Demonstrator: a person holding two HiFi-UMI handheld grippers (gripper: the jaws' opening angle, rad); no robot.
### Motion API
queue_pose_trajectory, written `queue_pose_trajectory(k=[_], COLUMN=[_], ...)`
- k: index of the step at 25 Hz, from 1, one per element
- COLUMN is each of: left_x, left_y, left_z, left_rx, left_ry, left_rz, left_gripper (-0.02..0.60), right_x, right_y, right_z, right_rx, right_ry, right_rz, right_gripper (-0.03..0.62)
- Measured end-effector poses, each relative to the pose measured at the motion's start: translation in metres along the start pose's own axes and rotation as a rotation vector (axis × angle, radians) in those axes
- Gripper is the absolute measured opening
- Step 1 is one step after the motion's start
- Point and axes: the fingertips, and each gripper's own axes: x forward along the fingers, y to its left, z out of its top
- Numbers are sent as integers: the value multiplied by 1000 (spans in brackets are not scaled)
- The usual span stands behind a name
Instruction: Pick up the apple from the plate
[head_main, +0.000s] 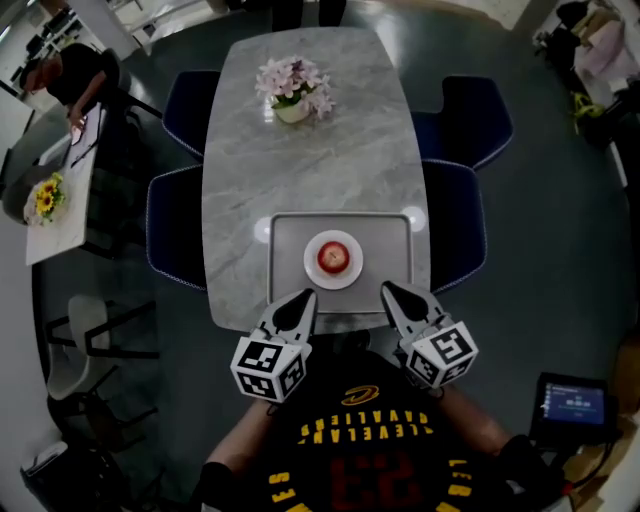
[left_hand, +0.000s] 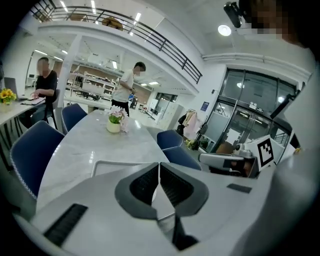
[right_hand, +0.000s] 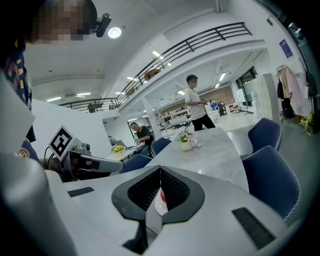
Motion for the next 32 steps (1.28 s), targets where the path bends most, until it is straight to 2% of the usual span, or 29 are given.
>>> queue_pose_trajectory(k=[7,12,17,19,20,27,32], left_x=[32,51,66,72,76,98,112], left_y=[47,74,90,95,98,116,129], left_z=[-6,-15,-20,-26,-29,-46,-71], left_rx=[6,-70,-126,-172,-187,-247,-318], left_ry=[112,182,232,258,271,347,425], left_rz=[-74,-131,-182,-201,-205,-157,-103], left_gripper=[0,0,13,42,49,49,49], right_x=[48,74,90,93,94,105,114], right_y=[-26,-31,-32,-36,-39,-68,-85], right_z=[-18,-36,-43,-48,-51,-72,-104], right_rx=[-11,37,78,116,129,192,336], right_ry=[103,193,234,244,251,344,426], right_rz=[-103,-121,-152,-170,-176,-145,-100], right_gripper=[6,8,9,68,71,71,71])
